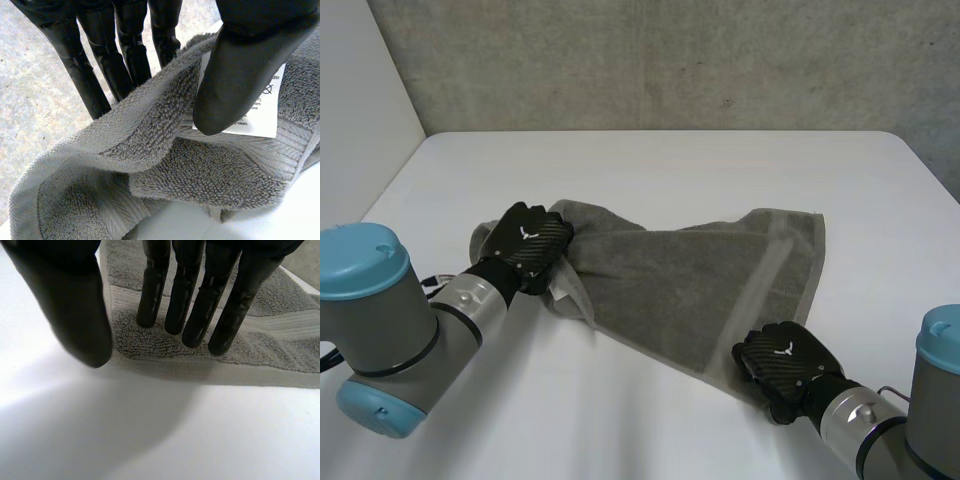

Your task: Fold the towel.

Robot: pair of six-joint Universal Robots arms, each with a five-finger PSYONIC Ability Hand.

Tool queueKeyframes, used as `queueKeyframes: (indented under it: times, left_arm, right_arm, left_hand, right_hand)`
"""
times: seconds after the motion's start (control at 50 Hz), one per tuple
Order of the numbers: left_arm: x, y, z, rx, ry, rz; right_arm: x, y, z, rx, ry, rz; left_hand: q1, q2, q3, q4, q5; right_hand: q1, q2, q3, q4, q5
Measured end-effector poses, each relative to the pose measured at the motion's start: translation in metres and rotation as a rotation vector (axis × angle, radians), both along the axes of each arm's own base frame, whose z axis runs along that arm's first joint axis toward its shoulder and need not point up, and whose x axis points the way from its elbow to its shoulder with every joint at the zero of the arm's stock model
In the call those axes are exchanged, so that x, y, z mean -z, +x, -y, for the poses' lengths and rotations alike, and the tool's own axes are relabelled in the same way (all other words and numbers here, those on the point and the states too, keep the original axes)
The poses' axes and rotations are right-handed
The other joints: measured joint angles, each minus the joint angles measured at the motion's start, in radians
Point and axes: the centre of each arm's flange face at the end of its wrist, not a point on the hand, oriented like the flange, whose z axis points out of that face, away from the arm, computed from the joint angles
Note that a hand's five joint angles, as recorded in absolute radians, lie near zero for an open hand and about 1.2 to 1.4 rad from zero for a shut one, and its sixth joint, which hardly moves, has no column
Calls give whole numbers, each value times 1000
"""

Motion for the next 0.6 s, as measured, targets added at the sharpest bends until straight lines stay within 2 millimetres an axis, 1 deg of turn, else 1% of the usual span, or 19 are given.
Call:
queueKeyframes:
  times: [0.04, 0.06, 0.08, 0.1, 0.14, 0.3, 0.32, 0.36, 0.38, 0.44, 0.5, 0.6]
  left_arm:
    - [0, 0, 0, 0, 0, 0]
    - [0, 0, 0, 0, 0, 0]
    - [0, 0, 0, 0, 0, 0]
    - [0, 0, 0, 0, 0, 0]
    - [0, 0, 0, 0, -1, 0]
    - [0, 0, 0, -1, -1, 0]
    - [0, 0, 0, -1, -1, 0]
    - [0, 0, 0, -2, -1, 0]
    - [0, 0, 0, -2, 0, 0]
    - [0, 0, 0, -2, 1, 0]
    - [0, 0, 0, -2, 2, 0]
    - [0, 0, -1, -1, 3, 0]
  right_arm:
    - [0, 0, 1, 3, -2, 1]
    - [0, -1, 2, 4, -5, 3]
    - [0, -1, 2, 5, -6, 4]
    - [0, -1, 3, 5, -10, 7]
    - [0, 0, 4, 4, -14, 11]
    - [3, 1, 7, -3, -12, 17]
    - [3, 1, 7, -1, -11, 15]
    - [2, 1, 8, 4, -9, 12]
    - [1, 1, 8, 7, -9, 11]
    - [-6, 0, 7, 10, -11, 12]
    - [-15, -2, 4, 9, -15, 15]
    - [-26, -4, -2, -1, -18, 10]
  left_hand:
    - [-2, -2, -1, -4, -4]
    - [-4, -2, -2, -5, -4]
    - [-4, -3, -2, -5, -4]
    - [-4, -4, -4, -5, -5]
    - [-6, -6, -4, -6, -7]
    - [-9, -8, -7, -9, -9]
    - [-9, -9, -8, -9, -10]
    - [-9, -10, -9, -9, -10]
    - [-9, -10, -9, -9, -10]
    - [-10, -11, -10, -10, -13]
    - [-12, -11, -10, -14, -13]
    - [-15, -16, -14, -16, -16]
  right_hand:
    - [125, 109, 108, 109, 113]
    - [235, 230, 215, 217, 223]
    - [278, 271, 264, 268, 276]
    - [399, 388, 380, 385, 389]
    - [482, 459, 456, 463, 482]
    - [486, 459, 471, 479, 493]
    - [418, 401, 411, 425, 433]
    - [213, 202, 215, 216, 211]
    - [39, 30, 57, 59, 47]
    - [-145, -152, -139, -135, -155]
    - [-225, -225, -229, -229, -255]
    - [-247, -233, -239, -237, -272]
